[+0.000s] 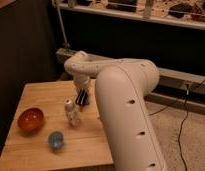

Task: Place the eraser on the white sponge

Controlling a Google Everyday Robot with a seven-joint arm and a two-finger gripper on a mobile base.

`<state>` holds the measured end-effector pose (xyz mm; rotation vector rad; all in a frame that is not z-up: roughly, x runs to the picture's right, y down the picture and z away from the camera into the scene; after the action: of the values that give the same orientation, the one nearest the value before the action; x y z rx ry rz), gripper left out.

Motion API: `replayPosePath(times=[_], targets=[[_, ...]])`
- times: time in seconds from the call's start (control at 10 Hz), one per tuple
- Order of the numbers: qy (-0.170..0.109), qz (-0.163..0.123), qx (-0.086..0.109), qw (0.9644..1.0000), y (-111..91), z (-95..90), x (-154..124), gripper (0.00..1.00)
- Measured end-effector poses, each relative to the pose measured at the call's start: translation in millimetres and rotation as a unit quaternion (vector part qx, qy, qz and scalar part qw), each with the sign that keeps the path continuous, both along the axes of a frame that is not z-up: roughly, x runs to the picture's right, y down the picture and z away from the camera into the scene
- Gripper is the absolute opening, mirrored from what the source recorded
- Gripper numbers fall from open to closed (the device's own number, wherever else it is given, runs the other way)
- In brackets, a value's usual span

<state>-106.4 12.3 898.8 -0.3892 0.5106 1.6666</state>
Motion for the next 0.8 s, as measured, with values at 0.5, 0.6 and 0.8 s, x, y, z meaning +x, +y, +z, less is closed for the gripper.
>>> replayPosePath(times=[0.5,0.6,0.8], targets=[[0.012,-0.008,-0.022,0.9997,11,14.3,-2,0.35],[0.014,-0.009,-0.024,0.9996,12,15.7,-2,0.43],[0.015,-0.009,-0.027,0.9995,13,17.9,-6,0.65]])
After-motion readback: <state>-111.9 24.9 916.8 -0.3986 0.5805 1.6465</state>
